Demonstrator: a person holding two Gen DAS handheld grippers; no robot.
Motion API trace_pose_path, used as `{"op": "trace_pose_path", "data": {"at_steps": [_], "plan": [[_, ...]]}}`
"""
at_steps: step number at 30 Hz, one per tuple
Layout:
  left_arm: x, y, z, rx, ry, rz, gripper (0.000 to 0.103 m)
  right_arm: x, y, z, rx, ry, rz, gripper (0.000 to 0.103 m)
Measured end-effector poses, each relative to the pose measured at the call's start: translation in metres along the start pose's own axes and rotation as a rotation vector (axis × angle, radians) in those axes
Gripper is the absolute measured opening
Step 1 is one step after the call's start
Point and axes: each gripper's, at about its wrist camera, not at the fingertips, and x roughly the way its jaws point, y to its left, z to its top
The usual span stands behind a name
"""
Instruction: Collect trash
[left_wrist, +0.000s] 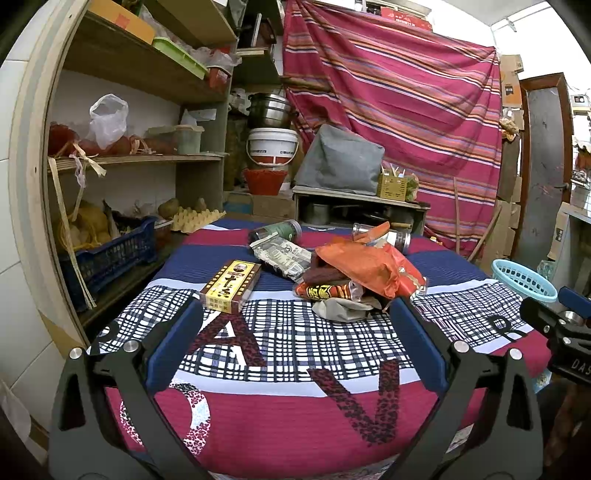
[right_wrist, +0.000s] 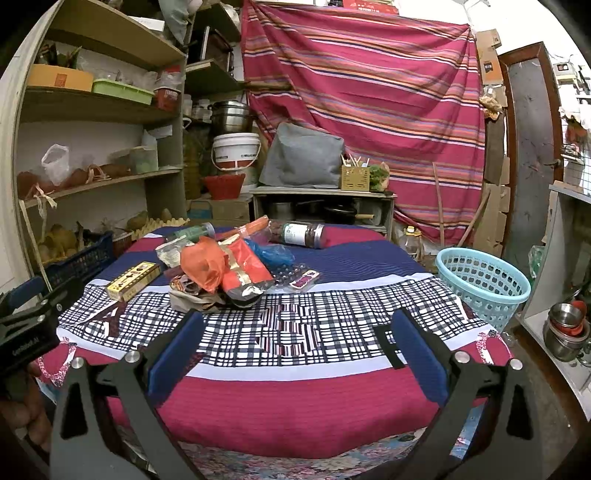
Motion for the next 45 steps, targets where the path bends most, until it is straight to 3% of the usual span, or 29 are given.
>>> {"op": "trace_pose_path", "data": {"at_steps": [45], "plan": [[-0.0028,0.0009,0.0021,-0.007,0.008,-0.012,0.098,-0.0007,0.0005,-0.0010,-0.011,-0.006,0.017,0.099]]}}
